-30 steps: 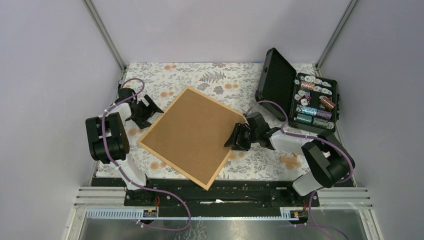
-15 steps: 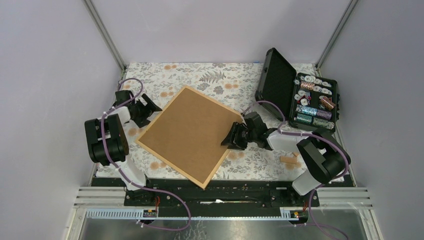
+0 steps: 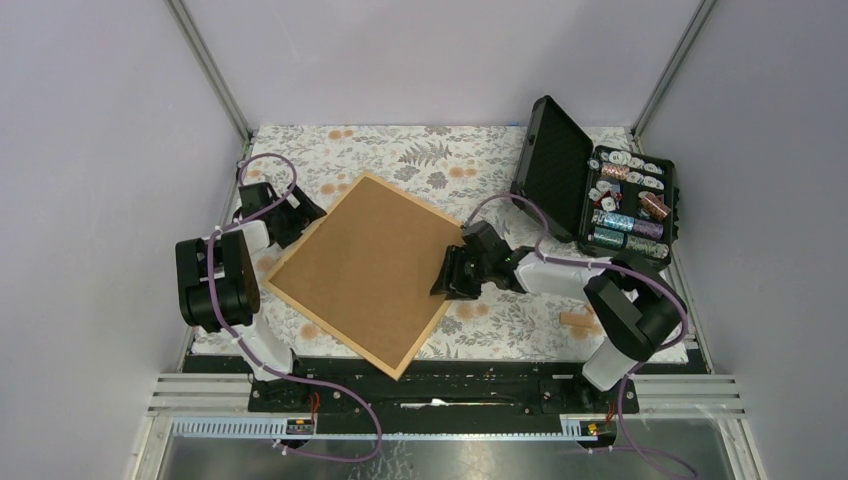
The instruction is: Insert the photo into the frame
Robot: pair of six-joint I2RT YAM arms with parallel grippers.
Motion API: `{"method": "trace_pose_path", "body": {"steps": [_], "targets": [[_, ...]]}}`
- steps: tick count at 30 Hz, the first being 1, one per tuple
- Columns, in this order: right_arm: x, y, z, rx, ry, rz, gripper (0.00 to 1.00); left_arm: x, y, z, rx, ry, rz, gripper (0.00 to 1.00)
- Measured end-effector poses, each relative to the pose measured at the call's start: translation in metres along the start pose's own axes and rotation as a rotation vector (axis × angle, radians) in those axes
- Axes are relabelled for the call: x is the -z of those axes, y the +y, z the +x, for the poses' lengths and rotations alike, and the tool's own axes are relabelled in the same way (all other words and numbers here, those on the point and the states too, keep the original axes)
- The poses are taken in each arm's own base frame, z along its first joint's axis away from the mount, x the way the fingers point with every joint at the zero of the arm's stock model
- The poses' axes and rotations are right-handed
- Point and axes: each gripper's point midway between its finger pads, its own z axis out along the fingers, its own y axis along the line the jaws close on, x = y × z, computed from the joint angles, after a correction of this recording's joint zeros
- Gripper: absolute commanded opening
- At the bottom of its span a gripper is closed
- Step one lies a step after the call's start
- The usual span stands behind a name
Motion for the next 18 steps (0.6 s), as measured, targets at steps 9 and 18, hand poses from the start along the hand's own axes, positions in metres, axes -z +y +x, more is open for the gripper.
{"method": "trace_pose_path", "body": {"steps": [9, 18], "targets": [[-0.01, -0.004, 0.004, 0.1, 0.057, 0.244, 0.54, -0.001, 0.0, -0.001, -0.004, -0.006, -0.003, 0.97], [-0.012, -0.001, 0.006, 0.322, 0.104, 0.449, 0.56, -0.004, -0.003, -0.001, -0.012, -0.011, -0.001, 0.97]]}}
